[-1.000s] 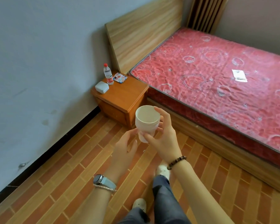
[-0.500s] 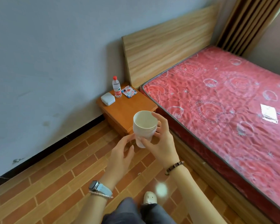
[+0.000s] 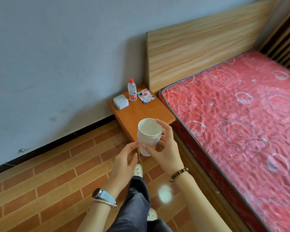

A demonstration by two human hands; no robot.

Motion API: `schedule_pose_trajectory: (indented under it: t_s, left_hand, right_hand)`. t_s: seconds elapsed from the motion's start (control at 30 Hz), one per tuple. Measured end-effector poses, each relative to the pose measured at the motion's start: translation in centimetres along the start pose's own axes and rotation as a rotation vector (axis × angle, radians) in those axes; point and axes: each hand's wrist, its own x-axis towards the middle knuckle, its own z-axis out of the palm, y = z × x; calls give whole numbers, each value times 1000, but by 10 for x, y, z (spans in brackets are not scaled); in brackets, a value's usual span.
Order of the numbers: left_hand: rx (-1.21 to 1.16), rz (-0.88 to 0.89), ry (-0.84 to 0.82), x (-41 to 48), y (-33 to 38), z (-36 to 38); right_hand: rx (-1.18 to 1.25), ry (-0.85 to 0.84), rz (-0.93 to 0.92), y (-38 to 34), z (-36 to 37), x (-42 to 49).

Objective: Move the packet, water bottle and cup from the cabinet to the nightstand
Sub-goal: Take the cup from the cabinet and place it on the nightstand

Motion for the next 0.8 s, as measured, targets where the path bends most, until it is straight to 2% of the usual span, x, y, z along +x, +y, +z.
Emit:
schedule_pose_trajectory:
  t_s: [0.43,0.63,0.8]
  left_hand:
    - [-14,6,2,196,-9,-39]
    - [-19,-11,-1,269,-23,-42]
    - [-68,-80,-13,318,-48,-29]
  right_hand:
    - [-28,-12,-35,7,29,204]
    - [-22,-15,4,39,42,276]
    - [-31,-37,64,92,54,324]
